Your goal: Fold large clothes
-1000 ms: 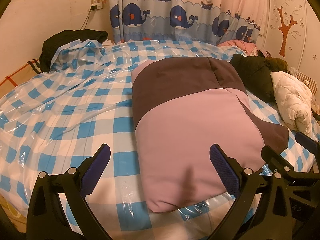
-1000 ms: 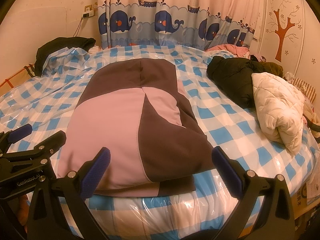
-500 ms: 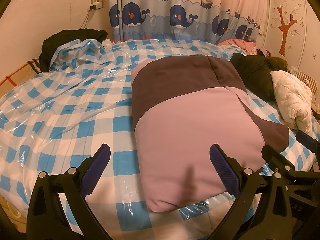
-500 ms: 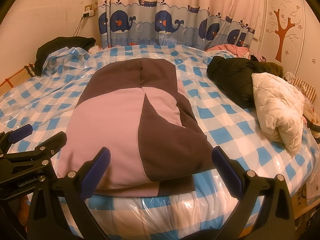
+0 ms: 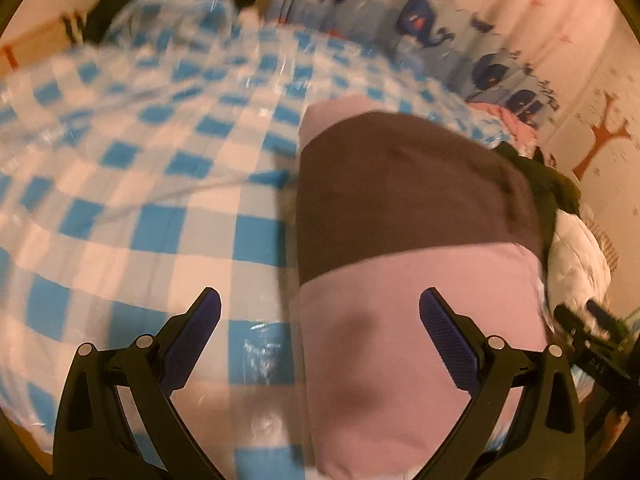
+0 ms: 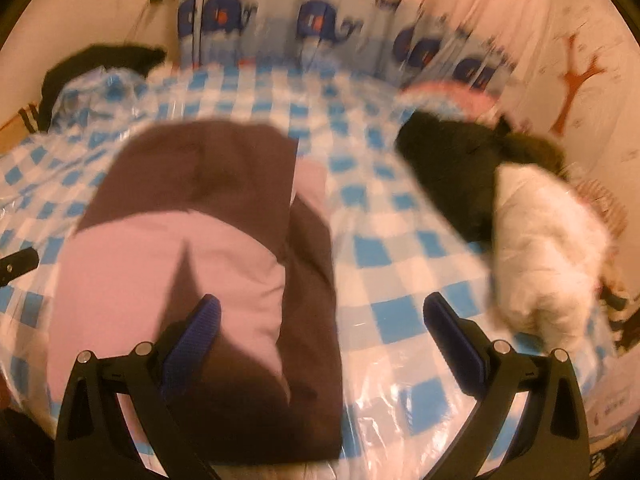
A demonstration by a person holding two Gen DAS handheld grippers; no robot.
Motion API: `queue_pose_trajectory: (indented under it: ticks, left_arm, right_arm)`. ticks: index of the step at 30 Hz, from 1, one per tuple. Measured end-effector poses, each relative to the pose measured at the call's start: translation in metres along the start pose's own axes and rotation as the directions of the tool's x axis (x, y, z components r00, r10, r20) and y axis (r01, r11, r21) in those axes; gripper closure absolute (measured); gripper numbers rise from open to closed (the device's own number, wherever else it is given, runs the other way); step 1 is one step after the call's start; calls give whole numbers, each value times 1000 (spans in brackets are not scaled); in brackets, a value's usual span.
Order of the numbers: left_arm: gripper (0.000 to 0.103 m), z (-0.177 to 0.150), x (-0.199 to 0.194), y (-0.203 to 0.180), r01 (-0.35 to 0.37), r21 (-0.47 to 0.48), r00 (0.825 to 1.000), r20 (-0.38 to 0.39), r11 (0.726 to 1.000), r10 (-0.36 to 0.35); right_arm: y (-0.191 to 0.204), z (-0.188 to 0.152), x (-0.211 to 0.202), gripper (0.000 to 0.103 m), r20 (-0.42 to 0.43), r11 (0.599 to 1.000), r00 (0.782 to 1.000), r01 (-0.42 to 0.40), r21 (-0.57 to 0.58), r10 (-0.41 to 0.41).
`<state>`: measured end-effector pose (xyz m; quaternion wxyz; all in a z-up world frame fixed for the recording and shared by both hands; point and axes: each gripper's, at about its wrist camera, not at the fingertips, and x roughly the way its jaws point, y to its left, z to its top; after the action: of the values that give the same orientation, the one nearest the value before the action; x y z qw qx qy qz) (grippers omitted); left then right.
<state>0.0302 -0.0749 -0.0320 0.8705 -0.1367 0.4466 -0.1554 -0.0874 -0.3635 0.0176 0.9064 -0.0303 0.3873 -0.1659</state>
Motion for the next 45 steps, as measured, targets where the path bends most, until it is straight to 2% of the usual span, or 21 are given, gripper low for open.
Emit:
queue_pose_trajectory:
  ticks: [2,5,7,9,13,15,17,18,20,21,23,25,28,30,33,35,37,39,41,42,45]
  left_arm:
    - [7,9,27,11,50,-59,997,-61,997,-53]
    - [7,16,54,22,154,-146,979,-112,977,-171]
    - [7,16,68,31,265,-237,939,-159,935,-307]
    - [7,9,78,35,335,-270,898,-199,902,-393]
    - [7,4,67,26,297,-134,930,-182,945,-318]
    - [7,1,64,31,326,-131,919,-188,936,-346]
    - [7,-9,72,39,417,-233,859,-215,878,-465]
    - [7,-8,72,37,417,-235,864,-197,878,-463]
    - [6,-15,67,29,380,-212,897,-154,900,-415]
    - [6,-15,62,24,359,-178,911,-145,916,-385]
    - [7,-11,46,21,366,-173,911,-133,914,-390]
    - [6,-7,10,10,337,-79,932,-115,938,-345]
    - [6,9,-35,21,273,1,960,-72,962,-272]
    - [6,20,-63,51,186,36,982,-42,982,-185]
    - [6,28,-89,112,72,6,997,4,997,-72]
    - [7,13,-91,154,-19,-22,1000,18,1000,19]
    - [7,4,-87,170,-56,-49,998,-7,997,56]
    - [7,0,-94,161,-82,1,997,11,997,82]
    - [7,-7,-99,148,-136,77,990,56,988,132]
    - [7,-10,-95,144,-155,84,987,64,984,150]
    - [7,-7,-85,121,-180,120,983,60,976,174]
  right_arm:
    - [-9,4,30,5,-88,997,993,-72,29,74]
    - [-28,0,63,5,-187,971,957,-198,132,221]
    - [-41,-3,74,5,-221,951,934,-242,191,282]
    - [-53,-11,85,5,-256,907,885,-320,272,389]
    - [-74,-38,120,5,-264,708,703,-467,530,661]
    - [-79,-48,122,5,-233,655,664,-502,565,710]
    - [-78,-56,115,5,-205,660,680,-520,542,704]
    - [-74,-59,112,5,-201,670,690,-522,528,696]
    - [-68,-65,110,5,-197,672,694,-520,528,692]
    - [-63,-70,111,5,-195,662,686,-525,534,701]
    - [-56,-80,112,5,-176,625,655,-554,550,735]
    - [-40,-86,102,5,-153,609,642,-586,535,752]
    - [6,-90,91,5,-159,551,559,-657,515,814]
    - [49,-88,80,5,-176,541,530,-686,486,830]
    - [115,-84,55,5,-216,573,533,-722,388,818]
    - [156,-92,43,5,-247,603,550,-734,313,798]
    - [170,-99,27,5,-271,636,578,-729,252,770]
    - [155,-102,10,5,-277,650,592,-726,224,757]
    - [126,-97,-24,5,-147,723,709,-671,162,690]
    - [115,-91,-46,5,-57,753,753,-646,124,655]
    - [124,-59,-100,5,97,763,760,-647,22,642]
